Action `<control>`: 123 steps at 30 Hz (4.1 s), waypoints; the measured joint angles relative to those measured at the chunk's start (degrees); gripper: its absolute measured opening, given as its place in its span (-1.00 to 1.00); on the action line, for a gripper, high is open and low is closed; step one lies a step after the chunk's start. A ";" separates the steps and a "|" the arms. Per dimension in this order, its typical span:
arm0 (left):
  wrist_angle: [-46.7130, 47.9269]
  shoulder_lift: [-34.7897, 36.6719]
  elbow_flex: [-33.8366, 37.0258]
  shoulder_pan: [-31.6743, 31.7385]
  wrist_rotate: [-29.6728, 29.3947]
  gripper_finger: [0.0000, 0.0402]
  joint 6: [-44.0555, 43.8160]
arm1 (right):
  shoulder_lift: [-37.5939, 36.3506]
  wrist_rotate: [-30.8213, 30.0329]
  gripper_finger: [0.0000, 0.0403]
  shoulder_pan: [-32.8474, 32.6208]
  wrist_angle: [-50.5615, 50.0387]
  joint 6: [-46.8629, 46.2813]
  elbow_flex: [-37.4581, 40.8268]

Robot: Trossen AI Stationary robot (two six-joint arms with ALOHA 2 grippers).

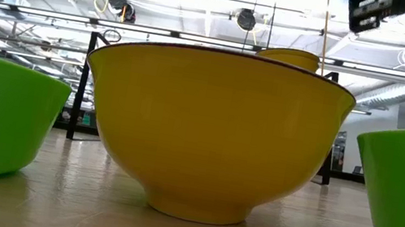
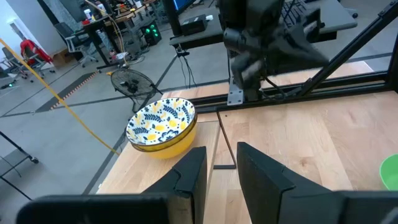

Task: Pick & Place Mini bowls
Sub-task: Stack the white bowl on top of the white bowl on the shelf

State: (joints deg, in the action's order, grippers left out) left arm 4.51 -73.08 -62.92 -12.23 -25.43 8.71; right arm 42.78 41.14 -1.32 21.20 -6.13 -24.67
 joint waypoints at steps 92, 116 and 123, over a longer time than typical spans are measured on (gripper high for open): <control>-7.19 -10.99 -0.07 -2.16 39.37 -0.55 -0.47 | 9.29 -29.26 -1.00 -20.55 -13.86 13.26 0.04; 19.80 -17.59 -2.23 -12.66 17.33 -0.37 -64.19 | 9.29 -29.33 -1.00 -20.44 -14.68 17.87 0.04; 16.78 -24.78 -2.27 -9.60 33.15 0.05 -63.09 | 9.31 -29.33 -1.00 -20.44 -15.27 17.94 0.02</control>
State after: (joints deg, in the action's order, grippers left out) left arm 21.30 -97.86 -65.18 -21.83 7.72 -54.38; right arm 52.10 11.81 -21.76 5.92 11.81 -24.64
